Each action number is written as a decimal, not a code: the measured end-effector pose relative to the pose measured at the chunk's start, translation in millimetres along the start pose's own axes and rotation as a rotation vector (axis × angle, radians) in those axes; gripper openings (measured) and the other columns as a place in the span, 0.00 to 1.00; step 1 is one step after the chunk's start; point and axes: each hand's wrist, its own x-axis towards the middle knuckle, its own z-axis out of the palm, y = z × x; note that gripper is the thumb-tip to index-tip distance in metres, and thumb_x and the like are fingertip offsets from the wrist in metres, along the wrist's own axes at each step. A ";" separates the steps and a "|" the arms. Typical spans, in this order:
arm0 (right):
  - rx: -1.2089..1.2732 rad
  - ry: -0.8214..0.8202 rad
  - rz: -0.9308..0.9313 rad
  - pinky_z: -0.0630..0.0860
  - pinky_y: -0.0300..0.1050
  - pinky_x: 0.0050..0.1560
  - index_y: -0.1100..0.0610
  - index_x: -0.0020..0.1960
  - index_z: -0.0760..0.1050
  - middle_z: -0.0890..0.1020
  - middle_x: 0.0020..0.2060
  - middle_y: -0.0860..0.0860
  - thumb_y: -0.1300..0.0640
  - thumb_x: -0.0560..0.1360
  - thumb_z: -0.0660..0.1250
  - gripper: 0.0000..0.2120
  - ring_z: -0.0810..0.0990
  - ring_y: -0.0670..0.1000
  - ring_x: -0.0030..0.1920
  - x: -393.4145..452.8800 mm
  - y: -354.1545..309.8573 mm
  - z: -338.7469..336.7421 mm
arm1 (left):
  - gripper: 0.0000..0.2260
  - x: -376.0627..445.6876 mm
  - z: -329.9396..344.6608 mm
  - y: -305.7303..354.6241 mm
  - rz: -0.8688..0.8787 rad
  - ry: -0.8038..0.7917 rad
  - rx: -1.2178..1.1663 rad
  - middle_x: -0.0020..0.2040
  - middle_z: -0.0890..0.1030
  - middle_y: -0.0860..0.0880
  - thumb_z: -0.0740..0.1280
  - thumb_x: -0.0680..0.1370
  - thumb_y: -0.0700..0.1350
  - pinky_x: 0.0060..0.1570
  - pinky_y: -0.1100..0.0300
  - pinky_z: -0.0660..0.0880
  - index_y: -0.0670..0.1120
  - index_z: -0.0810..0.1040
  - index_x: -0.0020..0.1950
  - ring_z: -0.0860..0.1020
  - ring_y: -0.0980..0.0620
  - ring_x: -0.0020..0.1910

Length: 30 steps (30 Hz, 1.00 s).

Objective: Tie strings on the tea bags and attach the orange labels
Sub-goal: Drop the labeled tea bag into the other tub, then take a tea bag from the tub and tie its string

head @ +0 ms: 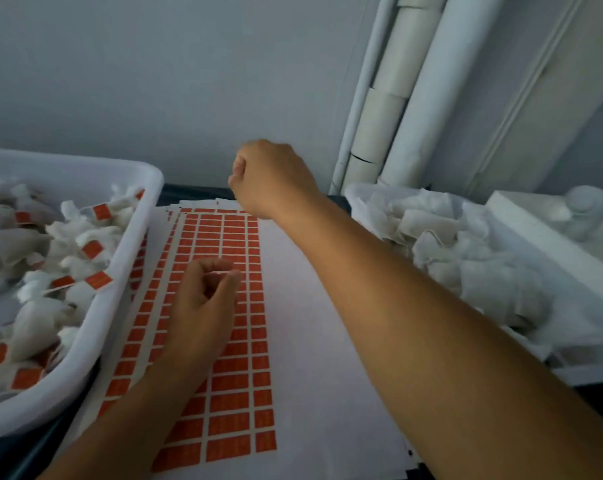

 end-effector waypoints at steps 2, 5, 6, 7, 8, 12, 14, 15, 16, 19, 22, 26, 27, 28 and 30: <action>-0.073 0.024 0.120 0.75 0.44 0.44 0.54 0.55 0.80 0.83 0.50 0.51 0.58 0.78 0.67 0.07 0.82 0.55 0.50 3.4 36.9 -21.8 | 0.05 0.9 1.1 0.8 0.003 0.010 0.025 0.47 0.82 0.53 0.64 0.83 0.54 0.28 0.72 0.73 0.58 0.75 0.58 0.83 0.57 0.37; -0.176 0.007 0.290 0.79 0.47 0.54 0.54 0.58 0.80 0.82 0.56 0.53 0.61 0.76 0.68 0.12 0.81 0.58 0.55 1.2 90.2 -51.3 | 0.05 -0.6 1.8 2.1 0.025 -0.005 0.037 0.47 0.82 0.53 0.64 0.83 0.52 0.26 0.73 0.72 0.57 0.74 0.58 0.82 0.58 0.36; -0.195 -0.002 0.341 0.80 0.48 0.56 0.54 0.58 0.80 0.82 0.56 0.53 0.61 0.75 0.68 0.13 0.81 0.58 0.55 -1.2 108.2 -58.5 | 0.05 -1.8 1.8 3.0 0.029 0.002 0.050 0.47 0.82 0.53 0.64 0.83 0.52 0.27 0.73 0.72 0.56 0.74 0.59 0.82 0.58 0.36; -0.219 -0.016 0.386 0.80 0.48 0.57 0.55 0.59 0.80 0.82 0.57 0.54 0.61 0.74 0.68 0.14 0.81 0.58 0.56 -5.4 124.5 -65.3 | 0.06 -2.4 2.2 3.1 0.032 0.004 0.059 0.47 0.82 0.52 0.64 0.83 0.52 0.29 0.71 0.72 0.56 0.75 0.59 0.81 0.57 0.37; -0.249 -0.035 0.424 0.79 0.48 0.59 0.55 0.60 0.80 0.82 0.57 0.55 0.60 0.74 0.69 0.14 0.81 0.59 0.57 -9.9 140.7 -70.7 | 0.06 -2.7 2.2 2.9 0.035 0.004 0.062 0.48 0.82 0.52 0.64 0.83 0.52 0.30 0.70 0.72 0.56 0.75 0.60 0.81 0.56 0.39; -0.437 -0.190 0.520 0.75 0.45 0.50 0.59 0.61 0.80 0.82 0.60 0.58 0.54 0.76 0.69 0.16 0.81 0.61 0.58 -26.0 197.7 -82.5 | 0.05 -1.7 3.5 1.2 0.041 0.005 0.078 0.46 0.82 0.51 0.64 0.83 0.52 0.28 0.70 0.72 0.56 0.75 0.58 0.81 0.55 0.38; -0.489 -0.293 0.511 0.73 0.43 0.44 0.60 0.58 0.81 0.83 0.53 0.56 0.52 0.77 0.68 0.14 0.81 0.58 0.51 -33.6 213.3 -85.3 | 0.04 -0.8 4.4 1.9 0.038 -0.002 0.082 0.46 0.82 0.51 0.64 0.83 0.51 0.31 0.67 0.73 0.56 0.75 0.57 0.81 0.54 0.39; -0.486 -0.312 0.512 0.71 0.42 0.39 0.58 0.53 0.82 0.83 0.47 0.54 0.52 0.77 0.68 0.11 0.81 0.55 0.44 -38.5 215.3 -87.0 | 0.04 -0.3 4.9 1.9 0.037 -0.005 0.087 0.46 0.82 0.51 0.65 0.83 0.51 0.33 0.65 0.73 0.56 0.75 0.57 0.81 0.53 0.40; -0.468 -0.322 0.511 0.69 0.41 0.34 0.54 0.47 0.82 0.82 0.40 0.52 0.51 0.76 0.69 0.07 0.79 0.53 0.37 -42.5 217.1 -87.9 | 0.04 -0.1 5.4 1.4 0.039 -0.005 0.092 0.46 0.81 0.50 0.65 0.83 0.51 0.34 0.64 0.73 0.55 0.75 0.57 0.80 0.53 0.41; -0.439 -0.319 0.468 0.75 0.42 0.36 0.49 0.39 0.78 0.81 0.37 0.52 0.50 0.75 0.71 0.07 0.79 0.52 0.33 -45.9 210.3 -83.0 | 0.04 0.5 7.7 0.8 0.051 -0.007 0.116 0.47 0.81 0.50 0.65 0.83 0.51 0.35 0.63 0.73 0.55 0.75 0.57 0.80 0.51 0.42; -0.463 -0.315 0.405 0.80 0.46 0.49 0.54 0.53 0.82 0.83 0.49 0.53 0.50 0.73 0.73 0.12 0.82 0.55 0.48 -42.5 201.8 -66.5 | 0.05 0.0 8.4 0.0 0.054 -0.004 0.133 0.47 0.81 0.51 0.65 0.82 0.52 0.37 0.63 0.72 0.55 0.74 0.57 0.80 0.51 0.44; -0.552 -0.294 0.287 0.73 0.47 0.46 0.53 0.63 0.77 0.81 0.52 0.52 0.55 0.77 0.71 0.15 0.78 0.54 0.46 -45.1 194.0 -38.9 | 0.04 0.0 7.0 -1.6 0.058 -0.002 0.126 0.48 0.81 0.52 0.66 0.82 0.51 0.38 0.63 0.72 0.56 0.74 0.56 0.80 0.51 0.45; -0.559 -0.281 0.270 0.74 0.47 0.46 0.54 0.62 0.76 0.81 0.51 0.53 0.56 0.78 0.69 0.13 0.78 0.54 0.46 -46.2 193.0 -32.7 | 0.04 0.4 7.0 -2.2 0.059 -0.001 0.125 0.48 0.81 0.52 0.66 0.82 0.51 0.38 0.63 0.72 0.56 0.74 0.55 0.80 0.51 0.44; -0.558 -0.267 0.265 0.76 0.48 0.47 0.55 0.62 0.76 0.81 0.51 0.53 0.57 0.80 0.67 0.11 0.79 0.54 0.46 -46.8 192.7 -27.1 | 0.03 0.7 7.3 -2.7 0.059 -0.001 0.124 0.47 0.81 0.52 0.66 0.82 0.51 0.38 0.63 0.73 0.56 0.74 0.54 0.80 0.51 0.44; -0.532 -0.214 0.271 0.80 0.51 0.53 0.57 0.60 0.77 0.82 0.53 0.54 0.57 0.83 0.61 0.09 0.82 0.55 0.50 -46.8 194.3 -19.6 | 0.02 1.4 7.5 -3.7 0.056 0.001 0.122 0.46 0.81 0.51 0.66 0.82 0.50 0.38 0.63 0.73 0.56 0.74 0.53 0.80 0.50 0.43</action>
